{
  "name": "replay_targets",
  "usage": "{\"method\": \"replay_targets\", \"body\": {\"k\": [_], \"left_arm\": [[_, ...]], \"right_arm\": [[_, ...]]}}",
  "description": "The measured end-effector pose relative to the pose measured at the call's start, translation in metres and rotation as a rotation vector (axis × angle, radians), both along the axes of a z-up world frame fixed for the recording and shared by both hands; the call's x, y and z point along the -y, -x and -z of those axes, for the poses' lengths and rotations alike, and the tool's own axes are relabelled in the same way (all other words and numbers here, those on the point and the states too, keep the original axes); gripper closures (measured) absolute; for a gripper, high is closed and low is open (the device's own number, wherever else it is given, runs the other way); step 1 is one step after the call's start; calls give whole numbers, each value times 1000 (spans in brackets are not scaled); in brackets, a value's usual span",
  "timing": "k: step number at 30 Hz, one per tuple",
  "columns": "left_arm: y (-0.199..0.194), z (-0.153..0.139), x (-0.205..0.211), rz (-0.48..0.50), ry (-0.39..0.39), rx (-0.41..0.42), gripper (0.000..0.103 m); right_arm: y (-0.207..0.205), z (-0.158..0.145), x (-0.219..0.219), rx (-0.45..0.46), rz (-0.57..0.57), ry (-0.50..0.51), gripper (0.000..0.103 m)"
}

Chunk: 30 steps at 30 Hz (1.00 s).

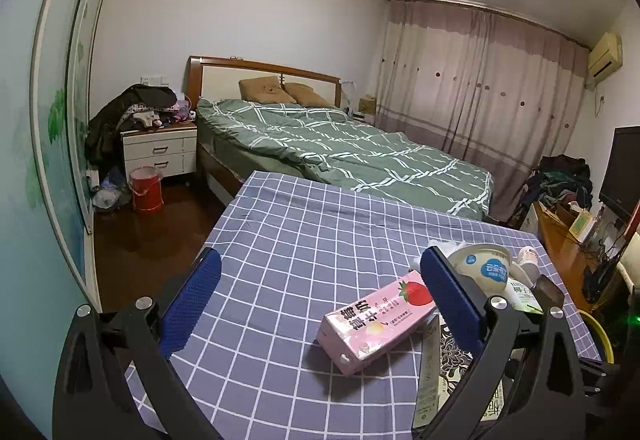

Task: Collect trash
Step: 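Grasp the white tube with the right tool, then carry the white tube over the bin and open the right tool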

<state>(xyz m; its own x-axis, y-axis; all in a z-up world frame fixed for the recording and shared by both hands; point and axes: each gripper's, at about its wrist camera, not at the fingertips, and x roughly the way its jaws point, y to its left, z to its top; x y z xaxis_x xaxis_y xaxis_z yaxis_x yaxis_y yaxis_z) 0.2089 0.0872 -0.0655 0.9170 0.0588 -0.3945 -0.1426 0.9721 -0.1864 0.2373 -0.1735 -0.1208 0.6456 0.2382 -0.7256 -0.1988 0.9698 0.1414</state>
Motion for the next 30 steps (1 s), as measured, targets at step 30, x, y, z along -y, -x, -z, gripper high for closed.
{"method": "replay_targets", "body": {"k": [30], "left_arm": [[8, -2, 14, 55, -50, 28, 5]], "right_arm": [[31, -49, 68, 109, 55, -99, 98]]}}
